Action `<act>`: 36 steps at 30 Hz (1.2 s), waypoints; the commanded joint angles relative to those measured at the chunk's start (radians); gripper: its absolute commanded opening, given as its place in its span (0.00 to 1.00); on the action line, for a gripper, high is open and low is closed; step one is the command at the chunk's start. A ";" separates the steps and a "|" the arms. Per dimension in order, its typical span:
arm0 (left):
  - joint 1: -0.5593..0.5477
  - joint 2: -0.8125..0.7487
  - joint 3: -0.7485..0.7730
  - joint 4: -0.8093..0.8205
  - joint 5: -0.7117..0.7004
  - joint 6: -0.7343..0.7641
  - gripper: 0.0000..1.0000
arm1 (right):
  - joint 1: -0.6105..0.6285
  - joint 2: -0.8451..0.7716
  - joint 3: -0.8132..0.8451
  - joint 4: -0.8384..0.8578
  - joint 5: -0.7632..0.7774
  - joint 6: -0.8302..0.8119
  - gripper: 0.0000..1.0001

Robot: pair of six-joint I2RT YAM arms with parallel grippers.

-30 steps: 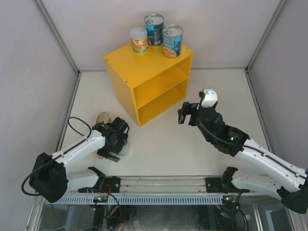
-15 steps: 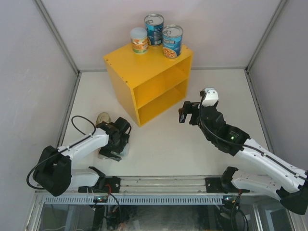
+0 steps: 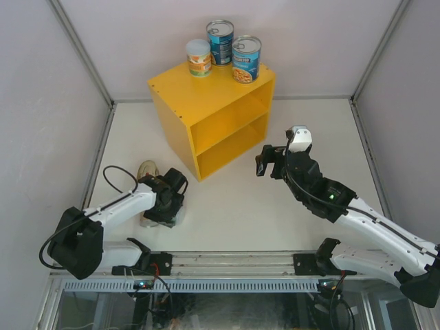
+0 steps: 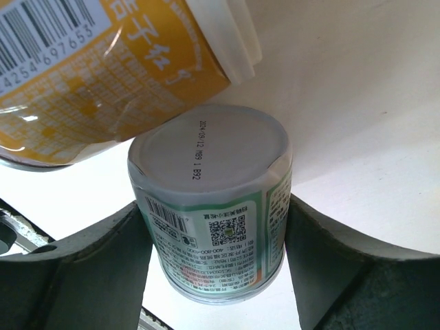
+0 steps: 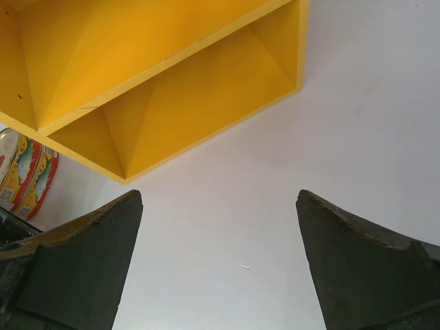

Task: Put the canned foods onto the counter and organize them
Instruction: Pick up the canned food from the center of the board.

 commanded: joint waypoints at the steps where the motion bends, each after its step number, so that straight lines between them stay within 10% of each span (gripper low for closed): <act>1: -0.005 -0.010 -0.025 0.009 -0.010 -0.003 0.60 | -0.004 -0.020 0.001 0.030 -0.002 0.010 0.93; 11: -0.005 -0.061 -0.012 0.022 -0.021 0.044 0.01 | -0.004 -0.039 0.002 0.032 -0.001 0.004 0.93; 36: -0.040 -0.378 0.038 -0.032 -0.083 0.112 0.00 | 0.010 -0.019 0.064 -0.036 -0.006 0.014 0.92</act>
